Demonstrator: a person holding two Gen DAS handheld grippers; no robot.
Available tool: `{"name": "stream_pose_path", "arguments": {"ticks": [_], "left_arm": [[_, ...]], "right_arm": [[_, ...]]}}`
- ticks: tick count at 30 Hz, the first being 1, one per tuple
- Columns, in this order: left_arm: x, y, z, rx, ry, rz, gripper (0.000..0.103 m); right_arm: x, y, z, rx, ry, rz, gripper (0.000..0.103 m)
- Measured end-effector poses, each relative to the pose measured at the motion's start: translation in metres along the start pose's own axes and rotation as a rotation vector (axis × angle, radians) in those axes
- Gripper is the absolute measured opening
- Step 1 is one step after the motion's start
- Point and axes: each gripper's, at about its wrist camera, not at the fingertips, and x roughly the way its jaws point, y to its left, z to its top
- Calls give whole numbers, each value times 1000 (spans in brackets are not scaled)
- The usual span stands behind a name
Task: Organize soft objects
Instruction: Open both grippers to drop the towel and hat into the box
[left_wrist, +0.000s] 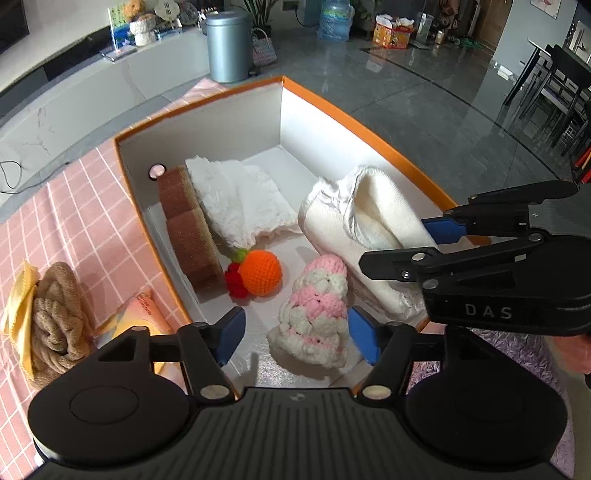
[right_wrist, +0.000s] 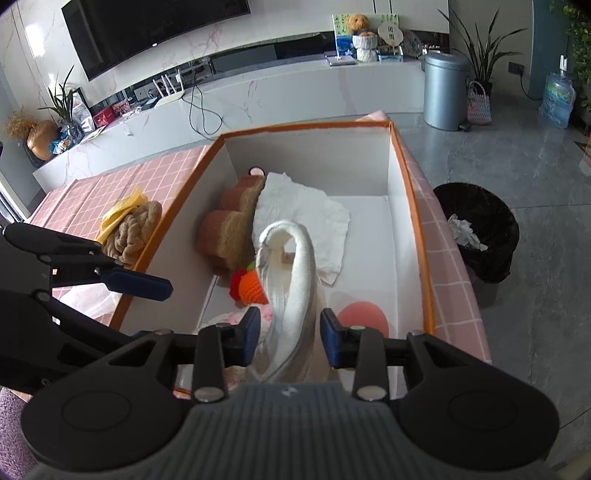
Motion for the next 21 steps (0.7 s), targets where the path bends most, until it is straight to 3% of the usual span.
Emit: {"name": "stream_pose_path", "arguments": {"ticks": [7, 21], "left_arm": [[-26, -2, -5, -4, -83, 41, 80], [-77, 12, -29, -96, -283, 13, 80]], "right_arm": [[-22, 5, 2, -10, -78, -19, 60], [-63, 36, -3, -60, -213, -92, 83]]}}
